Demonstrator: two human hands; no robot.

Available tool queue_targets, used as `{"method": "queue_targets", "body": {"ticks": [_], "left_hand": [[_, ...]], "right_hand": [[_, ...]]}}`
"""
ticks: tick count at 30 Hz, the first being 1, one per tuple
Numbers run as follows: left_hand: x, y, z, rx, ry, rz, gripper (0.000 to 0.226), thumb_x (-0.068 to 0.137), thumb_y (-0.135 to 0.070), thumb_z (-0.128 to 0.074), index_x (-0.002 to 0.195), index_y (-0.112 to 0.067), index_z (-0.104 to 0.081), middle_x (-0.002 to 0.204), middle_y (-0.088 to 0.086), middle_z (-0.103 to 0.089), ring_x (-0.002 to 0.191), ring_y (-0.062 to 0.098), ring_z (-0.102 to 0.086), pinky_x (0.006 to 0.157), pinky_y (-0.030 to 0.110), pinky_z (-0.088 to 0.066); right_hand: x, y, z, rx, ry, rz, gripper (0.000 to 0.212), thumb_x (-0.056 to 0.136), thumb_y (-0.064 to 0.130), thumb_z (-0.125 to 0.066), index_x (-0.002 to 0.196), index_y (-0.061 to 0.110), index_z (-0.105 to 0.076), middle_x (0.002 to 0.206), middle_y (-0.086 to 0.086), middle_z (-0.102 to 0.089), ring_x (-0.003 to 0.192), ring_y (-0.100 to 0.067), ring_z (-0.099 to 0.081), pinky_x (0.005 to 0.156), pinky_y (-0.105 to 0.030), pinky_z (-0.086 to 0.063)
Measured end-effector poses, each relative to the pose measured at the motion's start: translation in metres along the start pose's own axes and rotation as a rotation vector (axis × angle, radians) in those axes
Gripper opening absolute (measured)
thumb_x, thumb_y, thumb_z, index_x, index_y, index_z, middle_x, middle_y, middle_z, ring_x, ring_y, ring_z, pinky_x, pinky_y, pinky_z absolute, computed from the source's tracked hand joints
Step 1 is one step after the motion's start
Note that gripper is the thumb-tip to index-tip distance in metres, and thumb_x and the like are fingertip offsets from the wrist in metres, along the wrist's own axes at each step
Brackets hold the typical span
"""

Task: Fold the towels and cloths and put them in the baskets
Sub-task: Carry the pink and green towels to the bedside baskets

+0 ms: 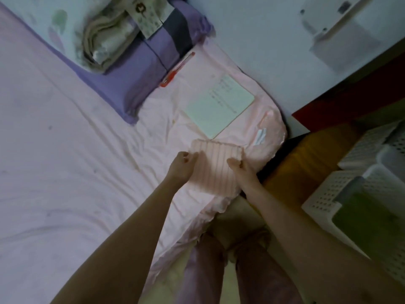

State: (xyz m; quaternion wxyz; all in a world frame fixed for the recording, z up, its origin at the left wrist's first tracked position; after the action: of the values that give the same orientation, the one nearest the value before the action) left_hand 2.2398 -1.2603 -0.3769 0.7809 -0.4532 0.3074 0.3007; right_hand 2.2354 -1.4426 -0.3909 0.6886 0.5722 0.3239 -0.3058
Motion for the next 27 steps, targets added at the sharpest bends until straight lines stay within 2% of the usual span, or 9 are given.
{"method": "queue_targets", "body": {"ticks": [5,9,12,15,17,19,22,25,27], "left_hand": [[0.01,0.003,-0.002,-0.128,0.012,0.011,0.048,0.096,-0.042,-0.049,0.131,-0.008,-0.048,0.112,-0.003,-0.052,0.097,0.014,-0.051,0.063,0.018,-0.039],[0.014,0.002,-0.002,-0.167,0.063,0.02,0.037,0.092,-0.045,-0.054,0.092,-0.009,-0.061,0.09,0.002,-0.06,0.081,0.017,-0.055,0.065,0.025,-0.045],[0.004,-0.007,-0.005,-0.192,0.08,0.022,0.035,0.09,-0.043,-0.058,0.104,-0.011,-0.062,0.104,0.004,-0.066,0.095,0.022,-0.062,0.082,0.037,-0.053],[-0.02,-0.027,-0.01,-0.193,0.06,-0.047,0.034,0.092,-0.04,-0.056,0.111,-0.012,-0.062,0.103,-0.001,-0.065,0.096,0.019,-0.062,0.074,0.029,-0.051],[-0.041,-0.051,-0.02,-0.175,0.084,-0.117,0.03,0.095,-0.038,-0.053,0.111,-0.015,-0.06,0.101,-0.005,-0.064,0.093,0.014,-0.061,0.07,0.024,-0.047],[-0.064,-0.079,-0.041,-0.142,0.137,-0.195,0.027,0.096,-0.039,-0.051,0.112,-0.019,-0.058,0.104,-0.005,-0.064,0.095,0.013,-0.06,0.074,0.026,-0.047],[-0.104,-0.13,-0.096,-0.044,0.23,-0.309,0.033,0.097,-0.04,-0.049,0.121,-0.019,-0.056,0.11,-0.006,-0.061,0.099,0.013,-0.059,0.084,0.029,-0.047],[-0.125,-0.159,-0.147,0.016,0.322,-0.346,0.035,0.095,-0.044,-0.049,0.121,-0.021,-0.052,0.109,-0.009,-0.059,0.1,0.012,-0.057,0.093,0.035,-0.046],[-0.143,-0.175,-0.201,0.124,0.383,-0.369,0.038,0.095,-0.04,-0.052,0.125,-0.017,-0.05,0.111,-0.004,-0.059,0.101,0.016,-0.057,0.094,0.04,-0.047]], "right_hand": [[0.009,-0.013,-0.014,0.211,-0.166,-0.07,0.065,0.091,0.032,-0.062,0.147,0.024,-0.03,0.142,-0.004,-0.042,0.13,-0.026,-0.041,0.094,-0.032,-0.038],[0.011,-0.012,-0.017,0.232,-0.176,-0.183,0.062,0.087,0.033,-0.068,0.14,0.017,-0.041,0.13,-0.004,-0.052,0.119,-0.025,-0.049,0.094,-0.036,-0.043],[-0.003,-0.003,-0.013,0.244,-0.123,-0.213,0.054,0.088,0.038,-0.065,0.134,0.019,-0.044,0.112,0.001,-0.051,0.107,-0.024,-0.052,0.09,-0.038,-0.045],[-0.031,0.012,0.008,0.289,-0.07,-0.124,0.033,0.092,0.038,-0.06,0.12,0.026,-0.048,0.103,0.004,-0.057,0.092,-0.016,-0.057,0.076,-0.035,-0.049],[-0.054,0.02,0.035,0.32,-0.083,-0.063,0.03,0.092,0.036,-0.059,0.12,0.025,-0.051,0.11,0.001,-0.06,0.093,-0.015,-0.059,0.073,-0.034,-0.05],[-0.074,0.023,0.071,0.372,-0.134,-0.028,0.036,0.092,0.034,-0.059,0.126,0.023,-0.051,0.118,0.0,-0.059,0.103,-0.019,-0.058,0.078,-0.035,-0.05],[-0.101,0.01,0.144,0.476,-0.272,0.017,0.038,0.094,0.031,-0.056,0.131,0.023,-0.049,0.115,0.001,-0.058,0.11,-0.027,-0.055,0.075,-0.034,-0.048],[-0.117,-0.011,0.194,0.521,-0.388,-0.029,0.05,0.093,0.043,-0.055,0.138,0.026,-0.042,0.127,0.0,-0.052,0.113,-0.027,-0.051,0.091,-0.047,-0.046],[-0.133,-0.039,0.24,0.586,-0.482,-0.048,0.052,0.093,0.045,-0.054,0.138,0.025,-0.042,0.123,0.002,-0.049,0.11,-0.024,-0.049,0.093,-0.045,-0.042]]}}
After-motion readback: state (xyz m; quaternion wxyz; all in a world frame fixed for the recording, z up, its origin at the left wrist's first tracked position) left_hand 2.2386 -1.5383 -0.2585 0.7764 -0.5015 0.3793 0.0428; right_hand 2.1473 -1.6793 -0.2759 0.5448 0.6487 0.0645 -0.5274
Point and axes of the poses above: each hand's wrist, its own x-axis towards the middle knuckle, its own z-axis out of the back of the hand, y = z × x, the point moved 1 cm from there along x, towards the middle knuckle
